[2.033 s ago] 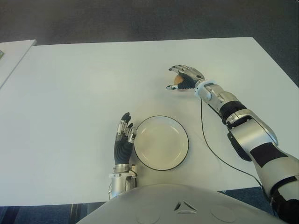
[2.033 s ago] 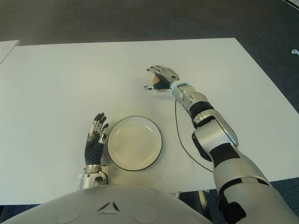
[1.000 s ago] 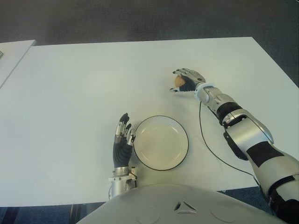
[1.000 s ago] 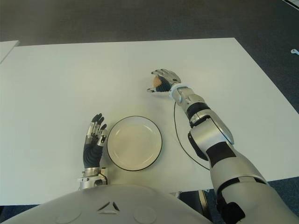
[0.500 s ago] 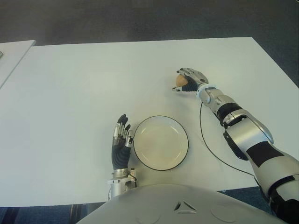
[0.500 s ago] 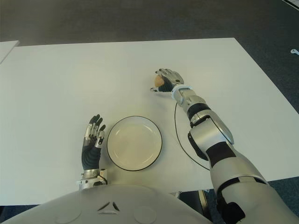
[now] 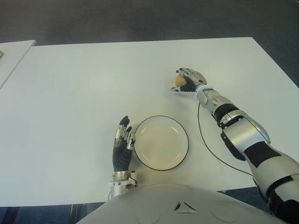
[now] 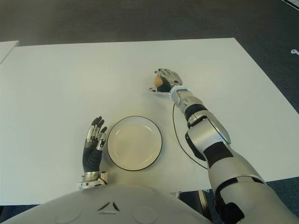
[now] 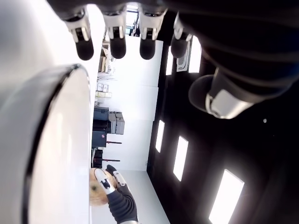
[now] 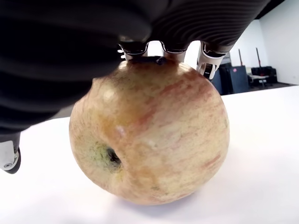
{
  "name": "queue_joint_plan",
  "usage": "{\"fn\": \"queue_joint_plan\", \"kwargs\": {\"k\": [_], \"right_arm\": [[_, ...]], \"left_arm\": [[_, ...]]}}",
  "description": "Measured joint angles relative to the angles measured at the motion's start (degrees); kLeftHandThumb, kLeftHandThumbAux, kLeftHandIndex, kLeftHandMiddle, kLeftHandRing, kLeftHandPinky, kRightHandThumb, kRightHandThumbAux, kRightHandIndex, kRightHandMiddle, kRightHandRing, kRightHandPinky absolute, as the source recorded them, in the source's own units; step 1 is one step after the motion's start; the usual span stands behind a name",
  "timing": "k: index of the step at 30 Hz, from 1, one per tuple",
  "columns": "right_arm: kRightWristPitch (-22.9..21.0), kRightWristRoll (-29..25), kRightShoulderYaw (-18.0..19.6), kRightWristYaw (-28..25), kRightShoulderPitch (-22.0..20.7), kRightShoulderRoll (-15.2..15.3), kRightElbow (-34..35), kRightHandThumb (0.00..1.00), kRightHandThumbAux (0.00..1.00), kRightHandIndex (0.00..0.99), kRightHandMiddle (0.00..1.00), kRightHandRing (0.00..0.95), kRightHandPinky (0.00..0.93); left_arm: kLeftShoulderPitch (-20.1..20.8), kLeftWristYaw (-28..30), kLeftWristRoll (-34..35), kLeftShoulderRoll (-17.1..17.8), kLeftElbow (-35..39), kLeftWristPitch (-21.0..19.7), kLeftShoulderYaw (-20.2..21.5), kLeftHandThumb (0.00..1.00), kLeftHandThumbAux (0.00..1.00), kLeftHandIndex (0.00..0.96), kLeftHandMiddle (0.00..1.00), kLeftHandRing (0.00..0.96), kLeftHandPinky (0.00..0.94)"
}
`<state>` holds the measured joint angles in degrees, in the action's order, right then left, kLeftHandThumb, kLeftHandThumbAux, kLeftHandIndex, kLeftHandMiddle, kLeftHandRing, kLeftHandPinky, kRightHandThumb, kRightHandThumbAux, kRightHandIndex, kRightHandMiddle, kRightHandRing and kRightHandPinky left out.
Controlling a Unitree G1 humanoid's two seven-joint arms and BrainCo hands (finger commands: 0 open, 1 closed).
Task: Put the apples into the plate.
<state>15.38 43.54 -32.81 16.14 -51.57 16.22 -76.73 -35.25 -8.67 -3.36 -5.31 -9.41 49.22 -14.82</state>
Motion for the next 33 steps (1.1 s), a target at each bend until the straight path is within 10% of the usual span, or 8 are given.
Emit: {"fn": "queue_joint_plan", "kwargs": {"k": [21, 30, 33], "right_arm": [[-2.78, 0.13, -0.07, 1.48, 0.82, 0.53, -0.9, 0.209, 0.4, 0.02, 0.012, 0.011, 0.0], [-2.55, -0.17, 0.17, 1.83, 0.87, -0.19, -0.76, 0.35, 0.528, 0.493, 0.589, 0.569, 0.563], [-2.34, 0.25, -0.13, 3.26, 1.32, -0.21, -0.86, 0.526, 0.622, 0.473, 0.644, 0.615, 0.625]], "left_arm": [[-5.68, -0.01, -1.24, 0.92, 2.77, 1.34, -1.06, 0.155, 0.464, 0.029, 0.055, 0.057, 0.099], [-6.12, -0.37, -2.52, 0.93, 3.71, 1.33, -1.11, 0.17, 0.483, 0.03, 0.066, 0.072, 0.12], [-6.26, -0.41, -2.58, 0.93, 4.16, 1.32, -1.31, 0.175, 0.49, 0.031, 0.065, 0.071, 0.117]]}}
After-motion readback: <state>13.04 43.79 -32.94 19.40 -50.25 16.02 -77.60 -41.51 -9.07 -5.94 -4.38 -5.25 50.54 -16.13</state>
